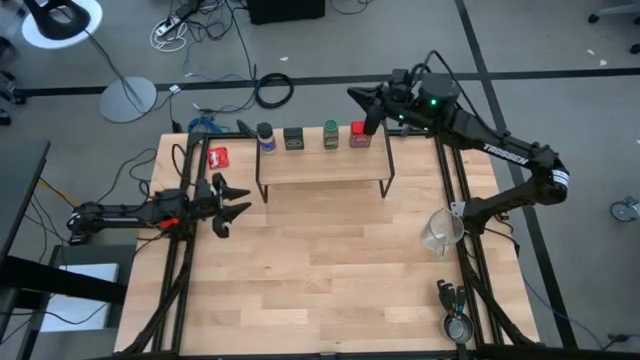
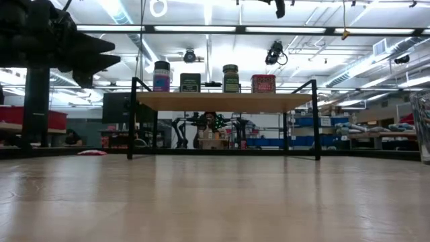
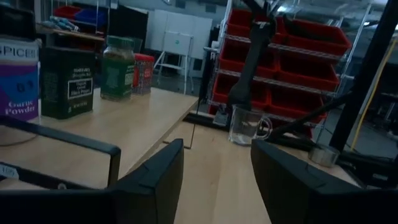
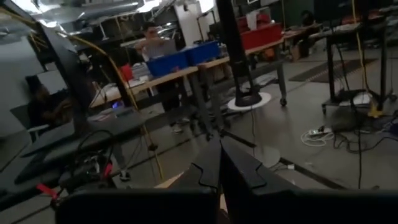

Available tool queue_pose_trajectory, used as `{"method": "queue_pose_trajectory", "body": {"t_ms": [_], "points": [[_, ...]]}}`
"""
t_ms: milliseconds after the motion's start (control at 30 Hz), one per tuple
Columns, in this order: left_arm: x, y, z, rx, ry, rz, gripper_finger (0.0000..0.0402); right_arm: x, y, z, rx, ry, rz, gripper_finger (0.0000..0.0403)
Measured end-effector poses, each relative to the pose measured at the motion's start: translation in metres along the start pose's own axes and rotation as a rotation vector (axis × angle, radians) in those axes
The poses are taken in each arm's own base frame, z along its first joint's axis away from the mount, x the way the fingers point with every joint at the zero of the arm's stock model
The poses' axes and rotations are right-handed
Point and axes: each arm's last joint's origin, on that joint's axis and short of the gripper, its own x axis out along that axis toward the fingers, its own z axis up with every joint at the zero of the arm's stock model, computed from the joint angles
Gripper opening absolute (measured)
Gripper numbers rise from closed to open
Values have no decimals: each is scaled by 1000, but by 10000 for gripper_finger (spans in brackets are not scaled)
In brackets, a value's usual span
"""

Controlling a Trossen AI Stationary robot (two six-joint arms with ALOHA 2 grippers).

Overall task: Shelf spices
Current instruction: Remove the red seasoning can from the shelf

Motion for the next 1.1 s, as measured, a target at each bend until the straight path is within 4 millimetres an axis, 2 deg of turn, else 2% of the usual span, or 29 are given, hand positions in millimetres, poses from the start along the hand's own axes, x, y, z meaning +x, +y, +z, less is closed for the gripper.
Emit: {"method": "queue_pose_trajectory", "body": {"t_ms": [200, 300, 533, 800, 933, 1100], "points": [[-1, -2, 14, -42, -145, -28, 191, 2, -5, 7, 8, -65, 13, 7], [-3, -4, 25, -135, -258, -62, 191, 2, -6, 7, 4, -57, 34, 7], [-11, -6, 44, -228, -460, -106, 191, 1, -17, 10, -4, -23, 142, 7], [-12, -8, 57, -239, -485, -116, 191, 0, -34, 11, -20, 21, 146, 7], [-9, -10, 66, -258, -486, -97, 191, -1, -35, 10, -114, 27, 175, 13], [-3, -13, 78, -263, -468, -68, 191, -1, -36, 6, -224, 62, 175, 39]]}}
